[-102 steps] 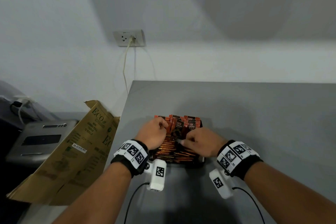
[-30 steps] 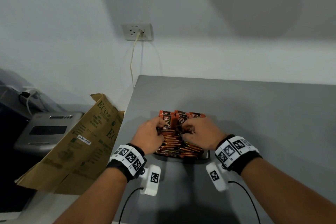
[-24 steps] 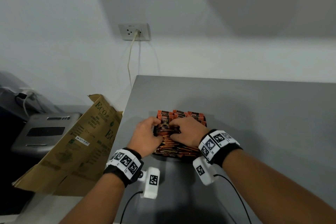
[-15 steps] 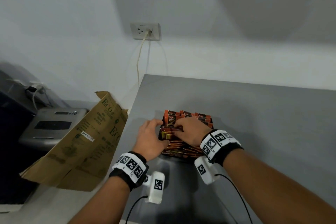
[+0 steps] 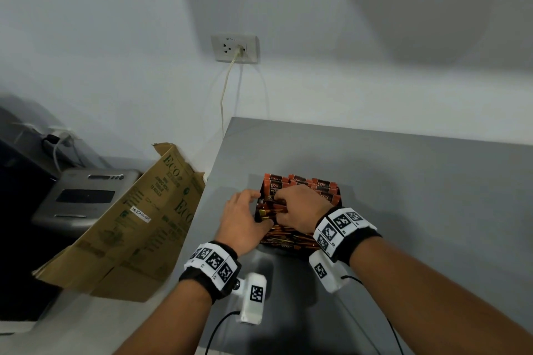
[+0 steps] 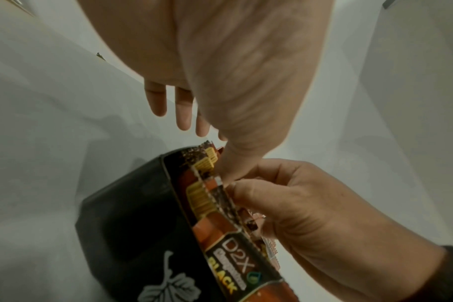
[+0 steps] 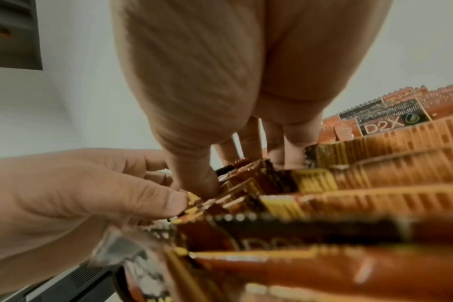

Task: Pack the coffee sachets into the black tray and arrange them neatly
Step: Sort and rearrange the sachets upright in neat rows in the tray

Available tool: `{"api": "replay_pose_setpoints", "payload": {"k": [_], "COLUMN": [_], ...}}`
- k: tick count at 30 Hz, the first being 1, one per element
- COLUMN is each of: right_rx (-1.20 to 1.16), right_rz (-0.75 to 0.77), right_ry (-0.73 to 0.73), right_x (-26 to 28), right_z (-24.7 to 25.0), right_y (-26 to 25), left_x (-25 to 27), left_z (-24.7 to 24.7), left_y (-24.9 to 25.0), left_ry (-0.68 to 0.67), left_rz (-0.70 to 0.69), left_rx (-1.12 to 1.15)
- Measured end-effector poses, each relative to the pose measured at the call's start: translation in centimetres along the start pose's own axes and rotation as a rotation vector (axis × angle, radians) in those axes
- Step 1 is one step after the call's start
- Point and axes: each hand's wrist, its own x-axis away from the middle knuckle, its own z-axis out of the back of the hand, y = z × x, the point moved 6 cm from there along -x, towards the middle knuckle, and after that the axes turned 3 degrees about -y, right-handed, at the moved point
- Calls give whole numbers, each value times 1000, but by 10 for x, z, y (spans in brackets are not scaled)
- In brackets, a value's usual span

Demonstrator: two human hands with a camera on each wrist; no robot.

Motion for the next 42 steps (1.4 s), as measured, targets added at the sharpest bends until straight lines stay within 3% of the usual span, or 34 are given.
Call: {"api": "replay_pose_setpoints", "payload": {"k": [7, 14, 22, 30, 42], "right_rx": [-20, -57, -180, -138, -61], "right_rz": [-12, 25, -8, -71, -15], "right_ry": [-22, 78, 43, 44, 53], "right_x": [0, 8, 4, -5, -4], "right_z": [-3, -4, -2, -1, -3], "right_y": [4, 2, 5, 13, 3], "left_x": [6, 5, 7, 11, 13], "left_z": [-3, -5, -3, -4, -3], "left_y": [-1, 1, 2, -1, -1], "left_ry": [-5, 10, 50, 78, 89], "left_rz": [-3, -8, -24, -60, -108], "left_rx": [8, 24, -18, -34, -40]}}
